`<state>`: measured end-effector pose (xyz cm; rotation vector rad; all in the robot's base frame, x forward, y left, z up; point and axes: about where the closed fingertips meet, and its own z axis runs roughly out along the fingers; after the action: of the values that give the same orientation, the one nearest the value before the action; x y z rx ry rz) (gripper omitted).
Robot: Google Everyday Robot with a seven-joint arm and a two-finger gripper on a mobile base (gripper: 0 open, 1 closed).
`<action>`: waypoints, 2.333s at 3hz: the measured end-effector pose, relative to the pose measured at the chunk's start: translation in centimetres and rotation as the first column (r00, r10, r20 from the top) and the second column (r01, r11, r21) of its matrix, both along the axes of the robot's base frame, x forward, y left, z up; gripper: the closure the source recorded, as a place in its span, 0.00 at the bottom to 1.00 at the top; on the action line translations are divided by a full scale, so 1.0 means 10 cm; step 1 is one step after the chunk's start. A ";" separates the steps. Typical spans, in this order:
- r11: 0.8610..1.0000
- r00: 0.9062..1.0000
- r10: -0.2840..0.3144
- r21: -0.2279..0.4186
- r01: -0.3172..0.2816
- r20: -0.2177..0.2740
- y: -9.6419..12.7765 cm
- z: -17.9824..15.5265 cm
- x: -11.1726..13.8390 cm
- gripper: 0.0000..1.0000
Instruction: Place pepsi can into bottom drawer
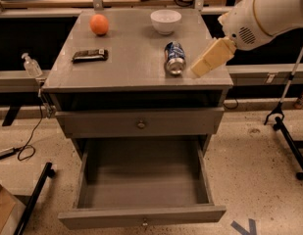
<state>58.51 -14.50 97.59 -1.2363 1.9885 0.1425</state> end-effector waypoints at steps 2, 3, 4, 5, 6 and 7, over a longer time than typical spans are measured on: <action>0.975 0.992 -0.125 0.179 0.130 -0.035 0.27 -0.35 0.62 0.00; 0.954 0.980 -0.182 0.228 0.195 -0.077 0.34 -0.60 0.99 0.00; 0.943 0.973 -0.205 0.246 0.226 -0.108 0.35 -0.78 1.21 0.00; 0.929 0.967 -0.214 0.278 0.245 -0.139 0.36 -0.95 1.44 0.00; 0.928 0.967 -0.213 0.279 0.246 -0.141 0.36 -0.97 1.45 0.00; 0.920 0.961 -0.245 0.282 0.273 -0.131 0.40 -1.03 1.46 0.00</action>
Offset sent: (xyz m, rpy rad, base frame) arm 0.1002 0.0364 -0.0618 0.2726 0.0569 -0.2101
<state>73.13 -10.45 87.32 -0.7794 2.0995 0.3598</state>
